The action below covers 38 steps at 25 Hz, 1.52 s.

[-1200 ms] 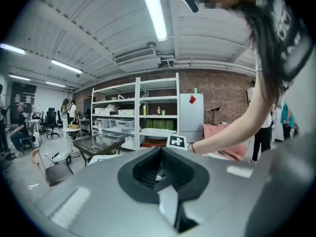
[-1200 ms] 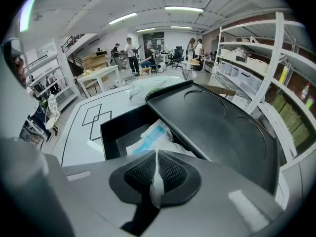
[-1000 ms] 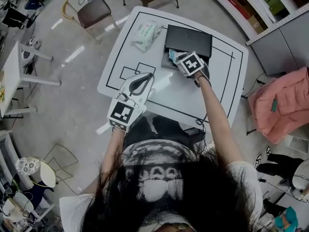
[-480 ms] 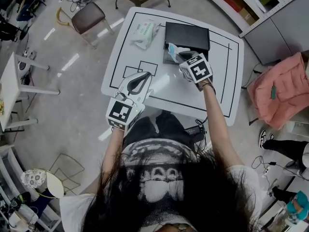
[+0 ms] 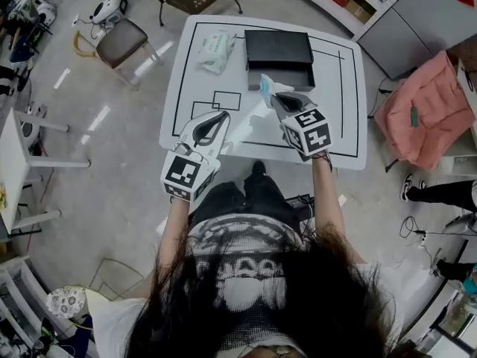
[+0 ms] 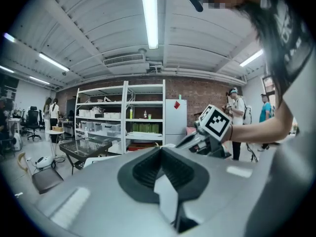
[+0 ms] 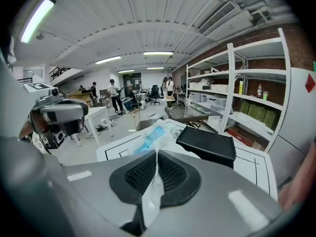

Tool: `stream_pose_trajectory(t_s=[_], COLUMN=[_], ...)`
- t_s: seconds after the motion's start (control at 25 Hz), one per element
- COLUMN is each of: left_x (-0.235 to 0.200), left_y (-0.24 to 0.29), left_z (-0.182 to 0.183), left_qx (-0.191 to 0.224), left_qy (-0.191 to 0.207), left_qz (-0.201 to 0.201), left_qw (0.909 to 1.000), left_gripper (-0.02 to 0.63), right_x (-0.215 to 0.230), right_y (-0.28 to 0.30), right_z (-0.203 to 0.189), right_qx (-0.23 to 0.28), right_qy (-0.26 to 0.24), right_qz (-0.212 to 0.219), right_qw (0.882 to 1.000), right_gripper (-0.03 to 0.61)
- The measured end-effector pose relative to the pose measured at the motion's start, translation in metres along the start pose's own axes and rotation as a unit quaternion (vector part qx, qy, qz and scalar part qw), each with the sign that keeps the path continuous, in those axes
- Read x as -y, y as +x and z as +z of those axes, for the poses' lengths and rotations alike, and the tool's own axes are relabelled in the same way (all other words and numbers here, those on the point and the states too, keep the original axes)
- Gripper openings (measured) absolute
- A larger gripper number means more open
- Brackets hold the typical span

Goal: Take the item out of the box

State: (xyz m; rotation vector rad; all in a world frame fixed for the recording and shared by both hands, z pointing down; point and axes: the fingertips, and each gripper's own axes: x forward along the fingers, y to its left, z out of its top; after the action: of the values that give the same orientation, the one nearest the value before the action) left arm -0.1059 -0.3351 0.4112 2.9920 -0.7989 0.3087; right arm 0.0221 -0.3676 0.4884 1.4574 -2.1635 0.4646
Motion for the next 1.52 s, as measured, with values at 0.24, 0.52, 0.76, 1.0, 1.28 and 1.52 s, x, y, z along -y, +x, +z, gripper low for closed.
stream_pose_trajectory(t_s=[0.24,0.52,0.76,1.0,1.28,1.52], left_x=[0.009,0.021,0.028,0.042,0.06,0.085], left_y=[-0.029,-0.057,-0.072,-0.073,-0.063,-0.054], left_z=[-0.005,-0.012,-0.019,-0.021,-0.018,-0.008], left_qx=[0.004,0.008,0.006,0.002,-0.003,-0.003], left_qy=[0.002,0.003,0.0,-0.005,-0.005,-0.008], left_qz=[-0.027,-0.052,-0.058,-0.059,-0.057,-0.045], left_qw=[0.9996,0.9986,0.9983,0.9982,0.9983,0.999], left_gripper=[0.0,0.0,0.0,0.0,0.0,0.0], right_x=[-0.042,-0.082,-0.107,-0.112,-0.102,-0.085], right_y=[-0.033,-0.062,-0.081,-0.1,-0.122,-0.153], right_z=[-0.013,-0.031,-0.049,-0.064,-0.075,-0.085], right_qx=[0.018,0.028,0.028,0.024,0.031,0.038], right_qy=[0.04,0.076,0.088,0.096,0.104,0.109], right_qz=[-0.025,-0.053,-0.06,-0.063,-0.072,-0.071], right_qw=[0.999,0.995,0.994,0.993,0.991,0.991], right_gripper=[0.014,0.014,0.014,0.014,0.014,0.014])
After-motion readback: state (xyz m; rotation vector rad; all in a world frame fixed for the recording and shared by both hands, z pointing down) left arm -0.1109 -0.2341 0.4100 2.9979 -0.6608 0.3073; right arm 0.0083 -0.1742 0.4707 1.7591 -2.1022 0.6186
